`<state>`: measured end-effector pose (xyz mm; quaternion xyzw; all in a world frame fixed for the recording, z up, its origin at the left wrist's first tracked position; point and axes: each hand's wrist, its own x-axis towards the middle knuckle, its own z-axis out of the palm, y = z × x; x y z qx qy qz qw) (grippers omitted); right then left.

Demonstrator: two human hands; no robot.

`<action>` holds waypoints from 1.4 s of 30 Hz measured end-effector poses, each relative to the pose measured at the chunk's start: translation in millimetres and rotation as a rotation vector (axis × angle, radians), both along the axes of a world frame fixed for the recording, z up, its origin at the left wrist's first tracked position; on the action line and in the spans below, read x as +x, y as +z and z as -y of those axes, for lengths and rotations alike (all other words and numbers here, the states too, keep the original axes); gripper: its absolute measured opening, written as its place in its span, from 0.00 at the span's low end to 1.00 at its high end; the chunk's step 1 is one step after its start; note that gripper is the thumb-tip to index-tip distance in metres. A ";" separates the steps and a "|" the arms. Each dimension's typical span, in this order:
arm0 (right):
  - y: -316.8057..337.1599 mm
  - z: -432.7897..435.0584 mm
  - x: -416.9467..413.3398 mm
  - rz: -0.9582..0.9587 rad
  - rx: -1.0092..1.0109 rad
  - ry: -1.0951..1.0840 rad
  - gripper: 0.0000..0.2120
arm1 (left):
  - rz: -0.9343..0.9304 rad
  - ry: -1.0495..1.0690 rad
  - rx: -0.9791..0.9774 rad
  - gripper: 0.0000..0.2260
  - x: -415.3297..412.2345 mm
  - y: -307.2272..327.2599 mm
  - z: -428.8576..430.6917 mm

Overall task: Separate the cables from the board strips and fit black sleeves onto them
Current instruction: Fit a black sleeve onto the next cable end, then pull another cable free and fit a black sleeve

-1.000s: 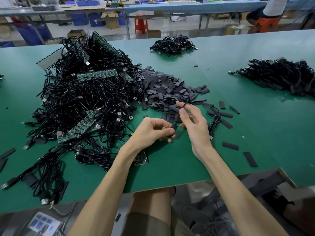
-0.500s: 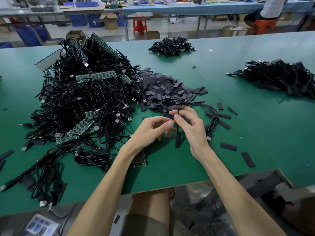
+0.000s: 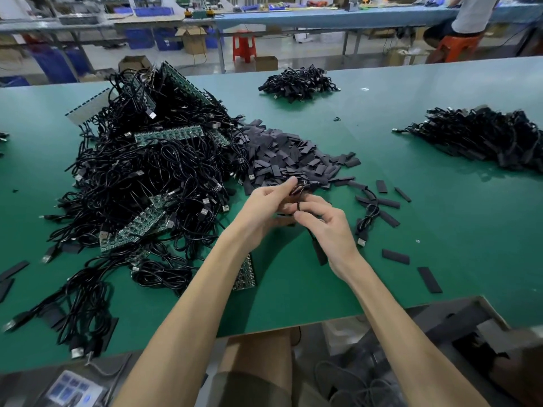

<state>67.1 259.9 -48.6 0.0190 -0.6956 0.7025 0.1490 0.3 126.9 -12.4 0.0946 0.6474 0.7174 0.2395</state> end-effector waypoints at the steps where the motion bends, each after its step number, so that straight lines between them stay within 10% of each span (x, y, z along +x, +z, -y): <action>1: -0.2 0.1 -0.1 0.008 0.019 -0.006 0.10 | -0.010 -0.035 -0.001 0.14 0.0 -1.3 0.9; 15: 0.1 2.3 0.2 0.121 -0.048 -0.040 0.16 | -0.240 0.105 0.177 0.08 -0.9 11.1 16.7; 23: -3.0 2.3 -3.4 0.153 -0.014 -0.117 0.18 | -0.011 0.054 0.459 0.05 7.6 58.8 -8.5; 31: -5.2 3.2 -2.3 0.229 0.179 -0.149 0.20 | -0.054 -0.019 -0.016 0.08 12.4 58.1 -92.8; 42: -5.5 1.3 -1.4 0.110 0.144 -0.085 0.08 | -0.669 0.066 -0.607 0.14 5.1 25.5 -6.3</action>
